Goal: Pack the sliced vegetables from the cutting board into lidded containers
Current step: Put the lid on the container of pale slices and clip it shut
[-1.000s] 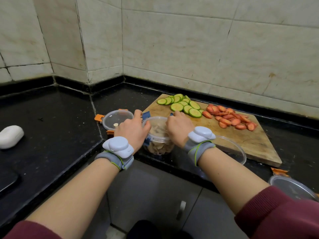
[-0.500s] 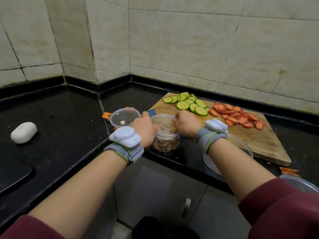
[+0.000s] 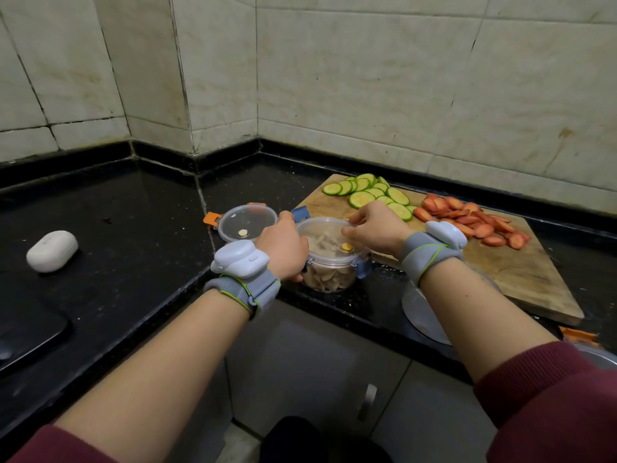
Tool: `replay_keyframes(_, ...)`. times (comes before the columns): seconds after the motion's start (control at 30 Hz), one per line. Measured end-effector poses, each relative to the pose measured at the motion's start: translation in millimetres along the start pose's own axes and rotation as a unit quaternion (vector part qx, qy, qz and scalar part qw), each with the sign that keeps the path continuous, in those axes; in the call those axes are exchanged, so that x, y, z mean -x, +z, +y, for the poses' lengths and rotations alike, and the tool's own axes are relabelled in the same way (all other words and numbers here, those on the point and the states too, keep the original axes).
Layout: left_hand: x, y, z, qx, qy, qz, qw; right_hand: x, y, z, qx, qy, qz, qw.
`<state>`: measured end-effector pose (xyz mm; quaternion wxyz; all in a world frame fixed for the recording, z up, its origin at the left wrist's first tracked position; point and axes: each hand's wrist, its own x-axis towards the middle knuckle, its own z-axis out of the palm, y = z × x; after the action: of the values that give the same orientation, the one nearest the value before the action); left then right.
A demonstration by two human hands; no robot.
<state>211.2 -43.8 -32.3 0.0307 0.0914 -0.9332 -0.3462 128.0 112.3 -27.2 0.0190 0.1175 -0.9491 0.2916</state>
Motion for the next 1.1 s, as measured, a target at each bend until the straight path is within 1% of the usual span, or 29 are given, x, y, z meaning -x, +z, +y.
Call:
replay_keyframes(0.1, -1, -3, -1, 0.009, 0.010, -0.008, 1.000, -2, -2, 1, -0.005, -0.005, -0.007, 1.000)
replay_keyframes(0.17, 1, -5, -2, 0.021, 0.025, -0.029, 0.999, -4, -3, 2, -0.009, -0.004, -0.010, 1.000)
replay_keyframes(0.3, 9, 1, 4, 0.106, 0.033, -0.080, 0.991, -5, -3, 7, -0.023, 0.002, -0.017, 1.000)
replay_keyframes(0.37, 10, 3, 7, 0.135, 0.018, -0.088, 0.987, -4, -5, 6, 0.012, 0.006, 0.007, 1.000)
replay_keyframes(0.4, 10, 3, 8, 0.125, 0.021, -0.084, 0.988, -2, -8, 6, 0.046, 0.006, 0.029, 0.999)
replay_keyframes(0.43, 8, 1, 7, 0.083, 0.036, -0.067, 0.994, 0, -11, 4, 0.076, 0.008, 0.047, 0.996)
replay_keyframes(0.47, 6, -1, 7, 0.019, 0.061, -0.038, 0.997, 3, -17, 1, 0.097, 0.011, 0.060, 0.993)
replay_keyframes(0.5, 2, -3, 8, -0.042, 0.082, 0.004, 0.996, 7, -24, -2, 0.111, 0.016, 0.062, 0.992)
replay_keyframes(0.53, -1, -5, 9, -0.078, 0.098, 0.042, 0.991, 11, -31, -5, 0.119, 0.024, 0.053, 0.991)
replay_keyframes(0.57, -5, -4, 11, -0.093, 0.115, 0.059, 0.987, 16, -36, -8, 0.126, 0.034, 0.039, 0.991)
replay_keyframes(0.63, -11, -1, 13, -0.117, 0.145, 0.057, 0.981, 28, -40, -14, 0.155, 0.047, 0.004, 0.987)
replay_keyframes(0.7, -16, 6, 15, -0.143, 0.144, 0.047, 0.978, 37, -40, -13, 0.192, 0.053, -0.008, 0.980)
replay_keyframes(0.8, -19, 12, 12, -0.153, 0.112, 0.053, 0.980, 36, -35, -6, 0.147, 0.064, -0.005, 0.987)
replay_keyframes(0.9, -21, 14, 13, -0.148, 0.104, 0.051, 0.982, 33, -34, -3, 0.098, 0.081, -0.014, 0.992)
replay_keyframes(1.1, -26, 12, 12, -0.107, 0.073, 0.042, 0.991, 31, -28, 0, 0.060, 0.106, -0.014, 0.992)
